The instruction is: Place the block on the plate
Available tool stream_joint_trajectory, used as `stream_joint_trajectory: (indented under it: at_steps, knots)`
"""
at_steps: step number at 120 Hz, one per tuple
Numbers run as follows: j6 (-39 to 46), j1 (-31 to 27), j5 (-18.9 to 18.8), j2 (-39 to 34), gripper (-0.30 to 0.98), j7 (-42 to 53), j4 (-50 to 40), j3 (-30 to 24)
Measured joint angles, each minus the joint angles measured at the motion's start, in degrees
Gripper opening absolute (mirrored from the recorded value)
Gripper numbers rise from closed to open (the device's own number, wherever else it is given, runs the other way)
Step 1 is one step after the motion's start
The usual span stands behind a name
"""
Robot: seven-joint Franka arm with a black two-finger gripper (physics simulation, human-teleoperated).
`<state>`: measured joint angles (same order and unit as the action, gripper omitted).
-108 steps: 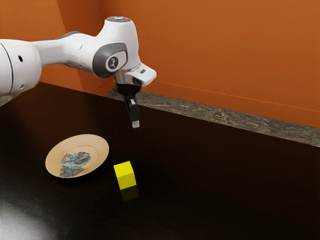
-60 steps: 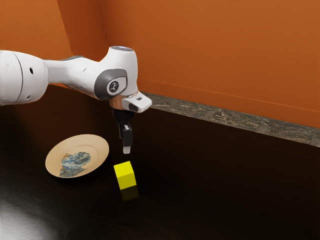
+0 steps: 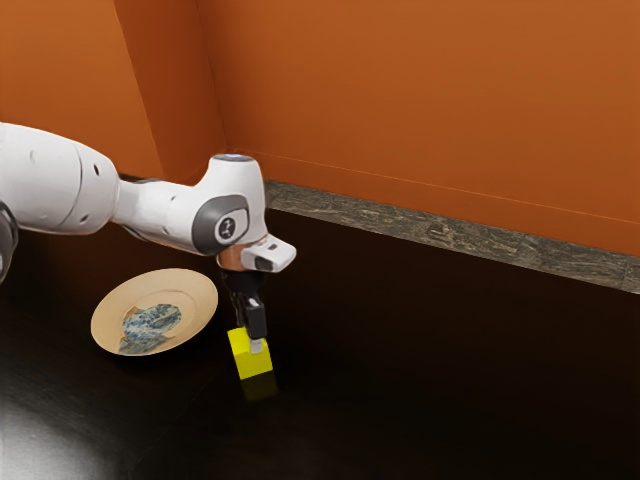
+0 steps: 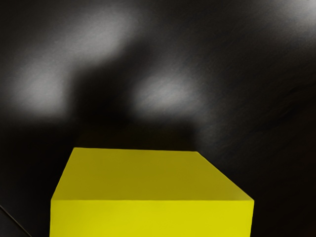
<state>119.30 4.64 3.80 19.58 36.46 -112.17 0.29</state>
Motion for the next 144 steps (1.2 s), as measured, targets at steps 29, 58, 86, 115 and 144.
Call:
stream_joint_trajectory:
  at_steps: [29, 58, 86, 115, 144]
  knots:
    - [2.00, -0.41, 0.80, 2.10, 0.69, 0.12, -0.52, 0.32]
    - [3.18, -0.42, 0.17, 3.08, 0.49, 0.18, -0.53, 0.41]
    - [3.81, -0.31, -0.57, 2.71, 0.35, -0.19, -0.56, 0.44]
    - [3.52, -0.05, -0.76, -3.40, 0.38, -0.50, -0.56, 2.11]
    - [2.85, -0.06, -0.77, -9.13, 0.39, -0.77, -0.45, 6.72]
